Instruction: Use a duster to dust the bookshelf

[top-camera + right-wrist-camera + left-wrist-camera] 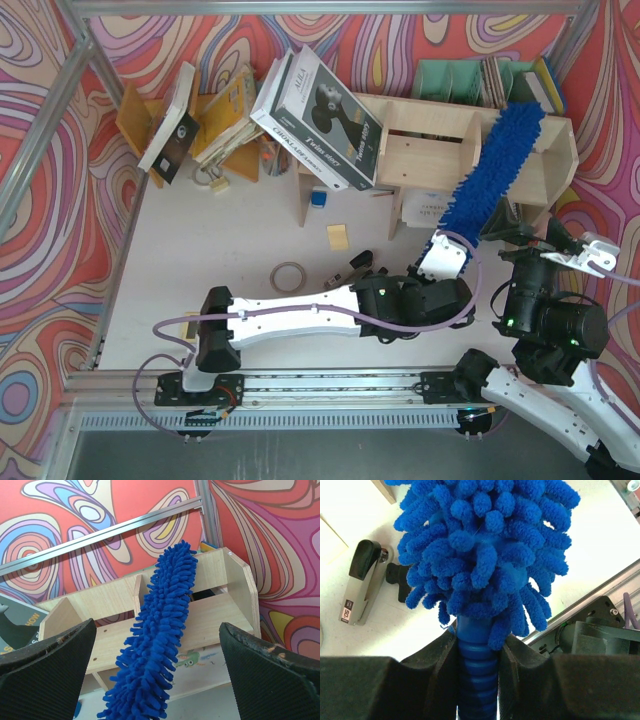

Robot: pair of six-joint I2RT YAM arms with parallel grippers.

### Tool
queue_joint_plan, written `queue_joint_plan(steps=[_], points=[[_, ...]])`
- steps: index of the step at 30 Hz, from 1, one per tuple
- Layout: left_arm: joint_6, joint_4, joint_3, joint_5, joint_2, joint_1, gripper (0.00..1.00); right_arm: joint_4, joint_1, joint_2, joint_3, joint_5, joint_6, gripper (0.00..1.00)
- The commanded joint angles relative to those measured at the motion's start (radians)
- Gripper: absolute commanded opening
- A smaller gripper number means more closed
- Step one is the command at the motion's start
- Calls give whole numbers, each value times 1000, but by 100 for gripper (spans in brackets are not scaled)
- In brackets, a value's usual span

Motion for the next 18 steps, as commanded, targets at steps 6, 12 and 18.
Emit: queue_joint_plan(steps=[6, 12, 18], points=[[0, -58, 81, 51, 49, -4, 0, 10, -5, -6, -4, 0, -1, 99], [-15, -85, 59, 26, 24, -18, 0, 11, -4, -6, -3, 0, -2, 99], [-11, -52, -62, -9, -61, -20, 0, 10, -4, -6, -3, -2, -2, 99]])
